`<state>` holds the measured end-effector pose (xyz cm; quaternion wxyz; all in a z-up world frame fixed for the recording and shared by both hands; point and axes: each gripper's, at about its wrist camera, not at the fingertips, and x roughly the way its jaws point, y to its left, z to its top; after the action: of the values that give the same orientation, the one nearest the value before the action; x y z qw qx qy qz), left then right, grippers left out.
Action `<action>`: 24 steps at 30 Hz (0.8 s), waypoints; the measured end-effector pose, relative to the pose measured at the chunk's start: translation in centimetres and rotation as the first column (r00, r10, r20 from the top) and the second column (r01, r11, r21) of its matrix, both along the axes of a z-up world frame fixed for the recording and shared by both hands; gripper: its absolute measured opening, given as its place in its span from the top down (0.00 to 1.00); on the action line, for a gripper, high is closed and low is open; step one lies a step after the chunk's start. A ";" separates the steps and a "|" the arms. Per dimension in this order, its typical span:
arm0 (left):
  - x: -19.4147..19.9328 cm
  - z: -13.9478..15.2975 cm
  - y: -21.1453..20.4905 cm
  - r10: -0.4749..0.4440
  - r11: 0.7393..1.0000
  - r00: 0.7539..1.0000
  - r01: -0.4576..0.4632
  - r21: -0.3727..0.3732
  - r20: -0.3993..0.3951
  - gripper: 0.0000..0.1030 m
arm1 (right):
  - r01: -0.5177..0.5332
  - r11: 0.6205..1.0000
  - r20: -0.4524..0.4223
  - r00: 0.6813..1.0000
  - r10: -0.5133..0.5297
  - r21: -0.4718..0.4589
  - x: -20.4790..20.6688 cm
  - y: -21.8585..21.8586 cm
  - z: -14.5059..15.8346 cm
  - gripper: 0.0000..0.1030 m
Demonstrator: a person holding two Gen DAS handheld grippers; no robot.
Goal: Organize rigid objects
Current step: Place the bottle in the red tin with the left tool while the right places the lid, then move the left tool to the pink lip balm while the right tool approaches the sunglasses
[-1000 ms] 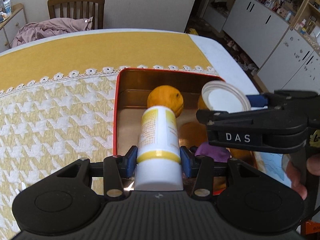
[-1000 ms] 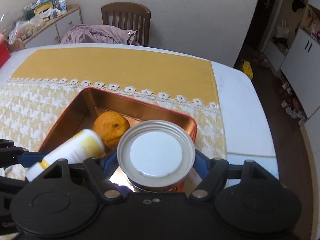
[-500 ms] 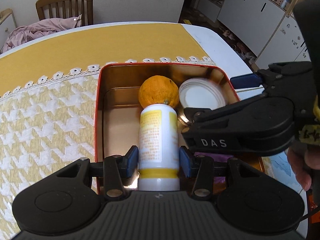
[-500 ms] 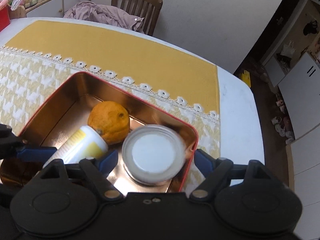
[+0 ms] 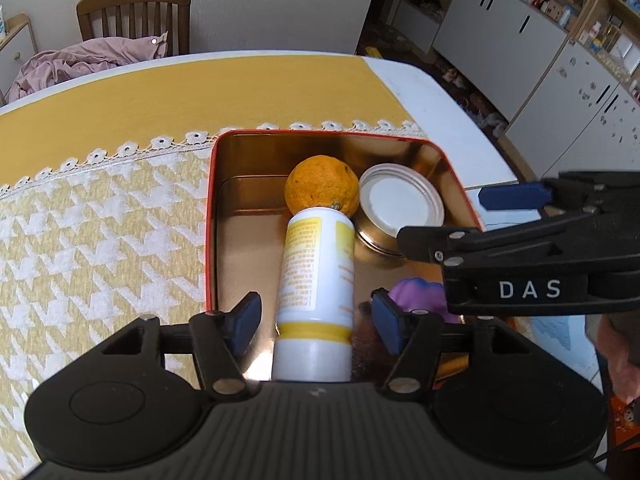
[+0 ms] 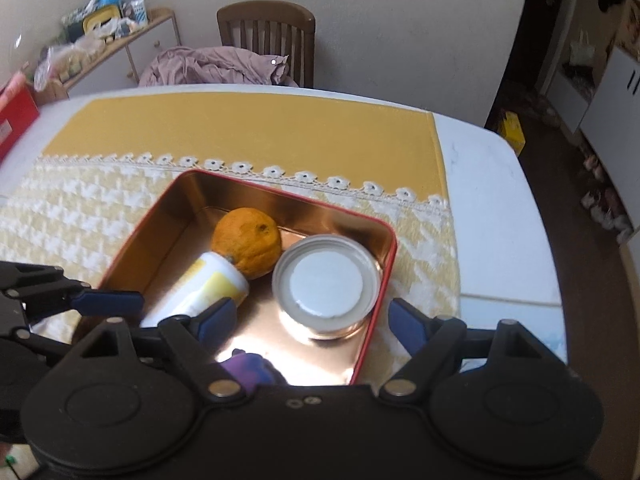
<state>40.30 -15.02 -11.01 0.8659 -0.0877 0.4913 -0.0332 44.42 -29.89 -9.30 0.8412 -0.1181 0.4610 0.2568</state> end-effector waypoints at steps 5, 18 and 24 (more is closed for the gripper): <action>-1.4 1.2 0.0 0.006 1.000 0.999 -0.007 0.030 0.035 0.41 | 0.020 0.998 -0.003 1.000 -0.020 0.060 -1.2 -0.9 0.8 0.16; -6.4 4.4 1.6 0.024 0.999 0.993 -0.027 0.025 0.117 0.31 | 0.022 0.981 0.018 1.000 -0.026 0.192 -5.9 -2.6 3.5 0.04; -9.4 5.8 3.2 0.015 1.000 0.988 -0.016 0.001 0.151 0.30 | 0.028 0.974 0.034 0.999 -0.036 0.223 -8.8 -2.3 4.4 0.04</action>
<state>30.91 -11.82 -5.22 0.9010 -0.0880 0.4234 -0.0325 35.58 -32.17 -4.87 0.8617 -0.0205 0.4152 0.2909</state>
